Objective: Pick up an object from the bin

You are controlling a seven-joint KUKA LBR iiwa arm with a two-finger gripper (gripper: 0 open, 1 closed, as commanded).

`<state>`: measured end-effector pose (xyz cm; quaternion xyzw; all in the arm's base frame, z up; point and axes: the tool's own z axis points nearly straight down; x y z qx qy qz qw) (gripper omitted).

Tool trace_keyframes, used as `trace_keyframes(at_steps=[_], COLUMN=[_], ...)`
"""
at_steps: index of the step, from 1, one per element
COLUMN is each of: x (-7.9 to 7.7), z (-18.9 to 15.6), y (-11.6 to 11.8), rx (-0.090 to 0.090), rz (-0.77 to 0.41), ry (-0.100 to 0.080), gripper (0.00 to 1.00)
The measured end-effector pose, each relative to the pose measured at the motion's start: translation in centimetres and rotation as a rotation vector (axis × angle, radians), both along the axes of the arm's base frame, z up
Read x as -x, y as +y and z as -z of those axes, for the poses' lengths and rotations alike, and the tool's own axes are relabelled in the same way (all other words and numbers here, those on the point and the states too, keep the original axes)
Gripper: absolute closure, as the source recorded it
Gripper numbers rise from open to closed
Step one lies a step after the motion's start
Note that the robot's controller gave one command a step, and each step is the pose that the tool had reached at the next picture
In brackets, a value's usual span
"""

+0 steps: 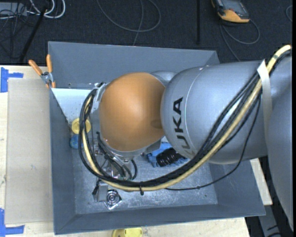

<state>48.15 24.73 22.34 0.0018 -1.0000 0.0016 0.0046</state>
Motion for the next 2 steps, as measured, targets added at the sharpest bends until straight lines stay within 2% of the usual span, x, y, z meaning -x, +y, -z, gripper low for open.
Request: trace_keyframes(at_steps=[1,2], x=[-0.2,0.3], z=[-0.5,3.1], y=[-0.2,-4.4], rx=[-0.003,-0.004], rz=[0.006,0.076], ry=[-0.008,-0.009], gripper=[0.00,0.00])
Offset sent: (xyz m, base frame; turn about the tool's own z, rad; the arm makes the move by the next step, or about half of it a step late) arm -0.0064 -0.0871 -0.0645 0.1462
